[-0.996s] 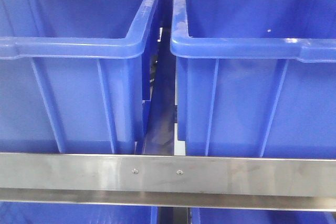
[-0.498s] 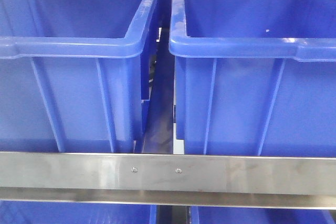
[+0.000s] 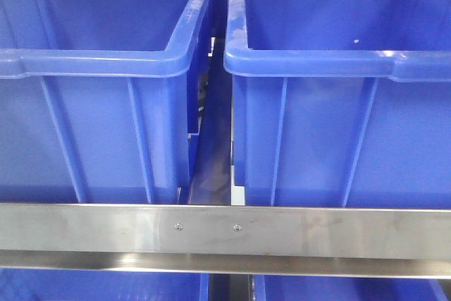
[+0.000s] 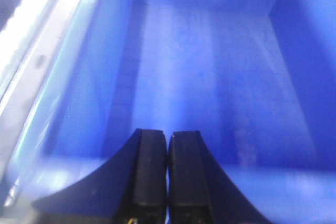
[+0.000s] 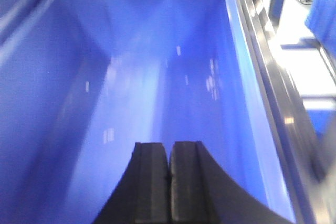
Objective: Sort and place red and blue blocks on shelf
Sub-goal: 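Open the left and right grippers to drop the cubes into bins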
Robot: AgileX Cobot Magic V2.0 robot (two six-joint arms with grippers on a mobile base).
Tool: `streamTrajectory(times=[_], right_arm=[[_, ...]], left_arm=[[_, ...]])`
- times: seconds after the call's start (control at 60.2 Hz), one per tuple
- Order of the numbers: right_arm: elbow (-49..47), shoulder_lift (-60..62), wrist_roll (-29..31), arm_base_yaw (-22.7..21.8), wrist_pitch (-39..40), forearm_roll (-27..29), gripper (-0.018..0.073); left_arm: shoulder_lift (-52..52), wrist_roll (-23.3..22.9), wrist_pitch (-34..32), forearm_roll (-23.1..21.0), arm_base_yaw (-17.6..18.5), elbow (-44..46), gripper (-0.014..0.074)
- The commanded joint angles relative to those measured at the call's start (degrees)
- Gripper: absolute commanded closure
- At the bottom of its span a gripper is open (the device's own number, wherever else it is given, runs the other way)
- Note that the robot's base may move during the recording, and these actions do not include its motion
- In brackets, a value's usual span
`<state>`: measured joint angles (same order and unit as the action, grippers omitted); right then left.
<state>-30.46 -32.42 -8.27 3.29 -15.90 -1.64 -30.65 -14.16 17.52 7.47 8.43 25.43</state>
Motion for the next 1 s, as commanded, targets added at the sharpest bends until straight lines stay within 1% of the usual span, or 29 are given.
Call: streamTrajectory(times=[0.0, 0.1, 0.232, 0.365, 0.714, 0.764, 0.979], right_arm=[[2.81, 3.28, 0.21, -0.16, 3.66, 0.23, 0.0492], [7.72, 6.76, 0.21, -0.16, 4.24, 0.42, 0.0492], [10.58, 9.19, 0.21, -0.16, 4.29, 0.48, 0.0492], [11.01, 9.66, 0.21, -0.16, 4.92, 0.48, 0.0492], [11.01, 9.61, 0.21, -0.16, 5.43, 0.48, 0.0492], [11.01, 9.61, 0.21, -0.16, 5.38, 0.48, 0.0492], [11.01, 9.61, 0.21, -0.16, 5.38, 0.48, 0.0492]], left_arm=[[3.05, -0.05, -4.11, 0.37, 0.25, -0.92, 0.0449], [6.07, -0.05, -3.29, 0.37, 0.25, -3.94, 0.0449], [8.48, -0.05, -3.12, 0.37, 0.25, -6.82, 0.0449], [8.75, -0.15, -4.4, 0.37, 0.25, -6.86, 0.0449], [8.75, -0.15, -4.41, 0.37, 0.25, -6.86, 0.0449], [8.75, -0.15, -4.41, -0.42, 0.25, -6.86, 0.0449], [8.75, -0.15, -4.41, -0.43, 0.25, -6.86, 0.0449]])
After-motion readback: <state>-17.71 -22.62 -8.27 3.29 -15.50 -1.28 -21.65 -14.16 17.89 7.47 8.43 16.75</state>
